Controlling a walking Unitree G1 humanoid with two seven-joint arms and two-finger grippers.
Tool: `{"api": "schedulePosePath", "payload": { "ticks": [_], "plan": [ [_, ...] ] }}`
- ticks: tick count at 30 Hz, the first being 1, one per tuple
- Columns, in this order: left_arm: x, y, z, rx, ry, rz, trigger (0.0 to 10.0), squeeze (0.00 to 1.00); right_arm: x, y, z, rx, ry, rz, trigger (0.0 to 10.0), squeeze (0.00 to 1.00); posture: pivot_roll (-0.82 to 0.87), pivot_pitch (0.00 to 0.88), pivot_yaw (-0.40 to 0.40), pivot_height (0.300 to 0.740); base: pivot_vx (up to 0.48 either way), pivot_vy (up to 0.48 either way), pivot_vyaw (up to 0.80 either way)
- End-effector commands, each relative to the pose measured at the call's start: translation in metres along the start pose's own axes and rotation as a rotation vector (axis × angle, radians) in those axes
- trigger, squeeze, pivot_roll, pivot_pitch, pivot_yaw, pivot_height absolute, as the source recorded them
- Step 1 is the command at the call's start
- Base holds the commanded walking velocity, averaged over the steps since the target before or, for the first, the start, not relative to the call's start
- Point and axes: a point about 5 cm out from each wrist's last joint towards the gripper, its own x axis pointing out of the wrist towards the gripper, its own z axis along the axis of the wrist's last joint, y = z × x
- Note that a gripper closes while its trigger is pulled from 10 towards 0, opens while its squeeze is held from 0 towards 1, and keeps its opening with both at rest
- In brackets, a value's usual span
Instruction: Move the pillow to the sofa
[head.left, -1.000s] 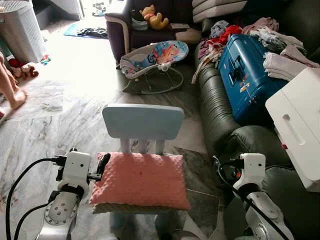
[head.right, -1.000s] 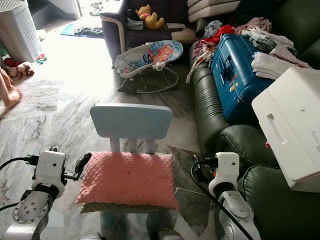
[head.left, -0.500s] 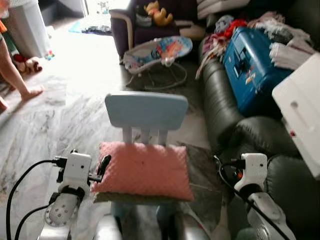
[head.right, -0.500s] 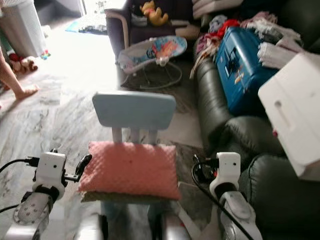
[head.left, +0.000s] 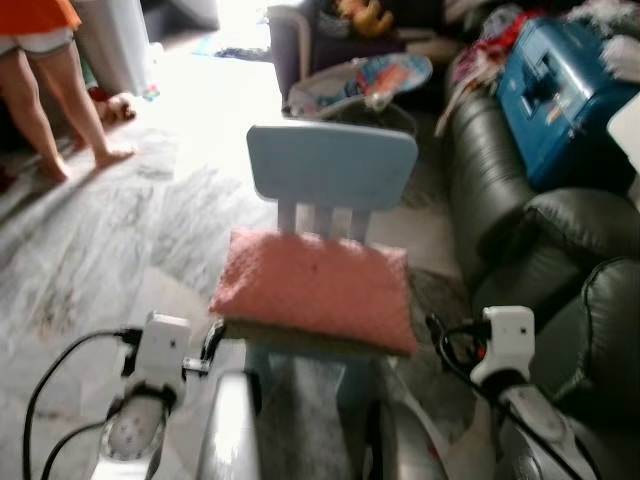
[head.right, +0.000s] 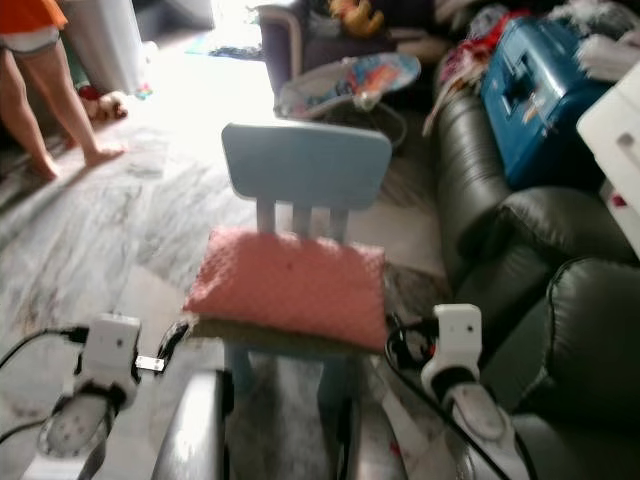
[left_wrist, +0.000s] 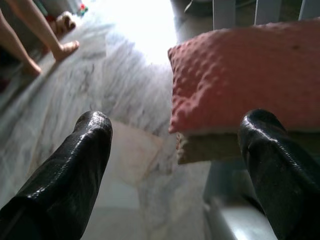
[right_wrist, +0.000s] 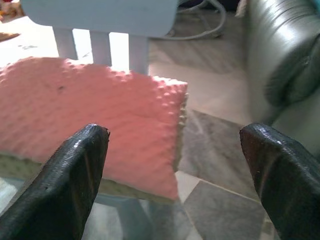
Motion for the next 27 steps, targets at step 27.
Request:
{"api": "schedulePosePath", "payload": {
  "ticks": [27],
  "plan": [
    [0.0097,-0.0027,0.0164,-0.021,-0.063,0.004,10.0,0.0,0.006,0.0004,0.0015,0.002,-0.006,0.022,10.0,0.0,0.0,0.023,-0.073,0.5,0.0,0.0,0.0]
  ]
}}
